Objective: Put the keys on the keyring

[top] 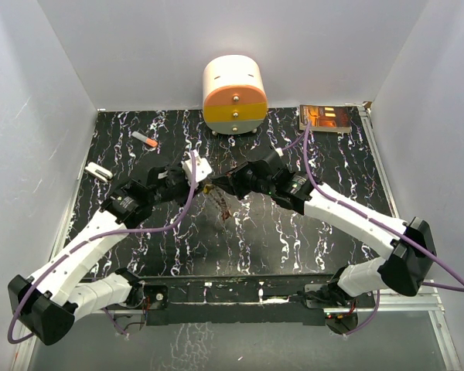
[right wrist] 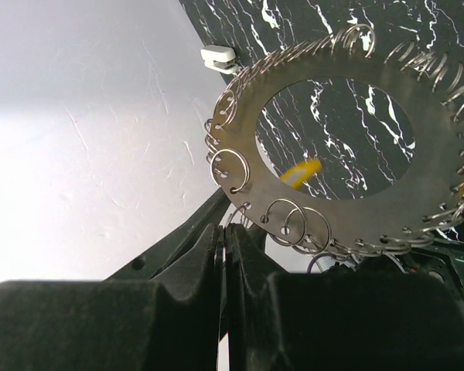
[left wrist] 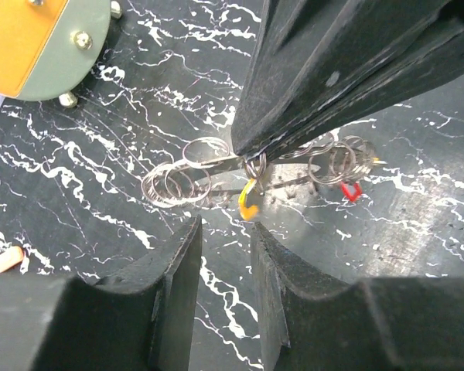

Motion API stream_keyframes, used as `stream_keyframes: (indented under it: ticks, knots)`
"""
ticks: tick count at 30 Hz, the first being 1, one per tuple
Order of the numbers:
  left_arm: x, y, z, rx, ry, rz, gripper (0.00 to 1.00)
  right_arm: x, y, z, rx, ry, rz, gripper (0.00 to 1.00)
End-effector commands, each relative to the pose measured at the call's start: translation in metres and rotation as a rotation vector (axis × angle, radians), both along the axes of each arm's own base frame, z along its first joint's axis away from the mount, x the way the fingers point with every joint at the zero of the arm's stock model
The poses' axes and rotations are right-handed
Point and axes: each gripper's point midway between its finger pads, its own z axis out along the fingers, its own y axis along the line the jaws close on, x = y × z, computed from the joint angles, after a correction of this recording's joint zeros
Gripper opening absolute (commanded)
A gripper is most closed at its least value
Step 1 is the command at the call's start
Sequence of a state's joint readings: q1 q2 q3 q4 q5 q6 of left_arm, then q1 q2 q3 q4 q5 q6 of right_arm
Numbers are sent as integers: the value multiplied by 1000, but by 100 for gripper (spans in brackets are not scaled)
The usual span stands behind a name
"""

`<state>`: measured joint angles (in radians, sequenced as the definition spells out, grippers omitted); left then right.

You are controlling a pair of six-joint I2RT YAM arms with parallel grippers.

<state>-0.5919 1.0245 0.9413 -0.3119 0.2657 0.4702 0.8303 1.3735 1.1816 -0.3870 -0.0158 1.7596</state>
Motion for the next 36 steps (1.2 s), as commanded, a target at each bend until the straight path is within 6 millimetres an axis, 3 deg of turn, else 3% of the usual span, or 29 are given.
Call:
stream_keyframes:
  ticks: [1,8,36]
  knots:
    - [-11,-6,37,-87,-18,-34,31,5,1,45,116,-85,-24,8]
    - [-11,-20,59,-175,-2,-51,34,5,-1,46,115,-87,-29,8]
    - [-5,-31,40,-170,6,-95,30,4,2,55,127,-93,-13,8]
